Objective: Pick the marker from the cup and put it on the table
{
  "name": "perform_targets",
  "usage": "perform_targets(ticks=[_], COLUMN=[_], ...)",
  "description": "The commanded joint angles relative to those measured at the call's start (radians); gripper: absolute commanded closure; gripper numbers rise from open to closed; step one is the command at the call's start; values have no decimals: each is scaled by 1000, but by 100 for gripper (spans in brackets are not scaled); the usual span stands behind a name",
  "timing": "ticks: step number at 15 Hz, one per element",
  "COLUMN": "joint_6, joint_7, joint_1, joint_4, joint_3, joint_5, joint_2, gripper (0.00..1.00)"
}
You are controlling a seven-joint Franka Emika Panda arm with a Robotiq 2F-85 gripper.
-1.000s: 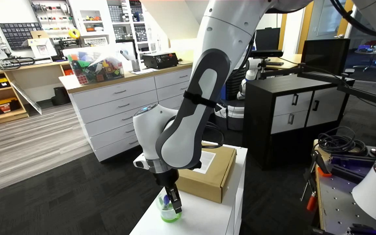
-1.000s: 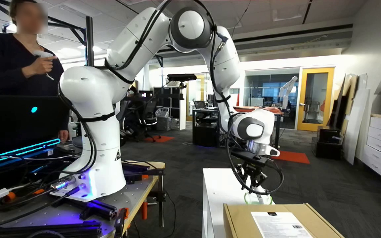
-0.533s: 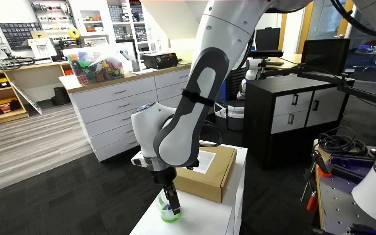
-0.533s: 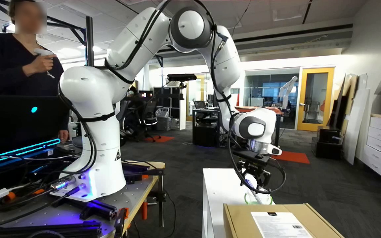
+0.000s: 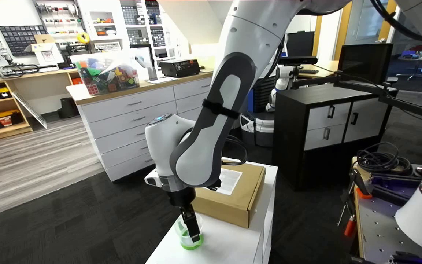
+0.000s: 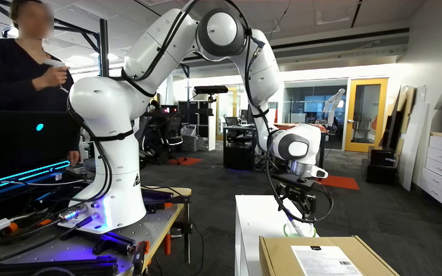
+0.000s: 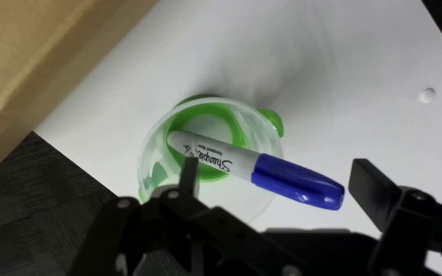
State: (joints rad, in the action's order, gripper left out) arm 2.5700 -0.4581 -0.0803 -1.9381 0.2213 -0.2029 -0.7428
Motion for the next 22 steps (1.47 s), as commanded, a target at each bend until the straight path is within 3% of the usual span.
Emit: perform_targets(ticks=[1,6,7,9,18,19,22], joint_6=[-24,-28,-28,-27,-26,-23,-23], joint_7=[3,5,4,3,8,7,10], joint_1=[-7,-17,-18,-21,-27,-25,-25], joint_4=[20,21,21,19,32,30,26], joint_3=[9,16,16,17,8,7,1], joint_5=[8,9,9,7,1,0,-4], joint_2=[-12,-20,-21,-22,-16,-14,-7], gripper=[0,0,25,32,91,96,92])
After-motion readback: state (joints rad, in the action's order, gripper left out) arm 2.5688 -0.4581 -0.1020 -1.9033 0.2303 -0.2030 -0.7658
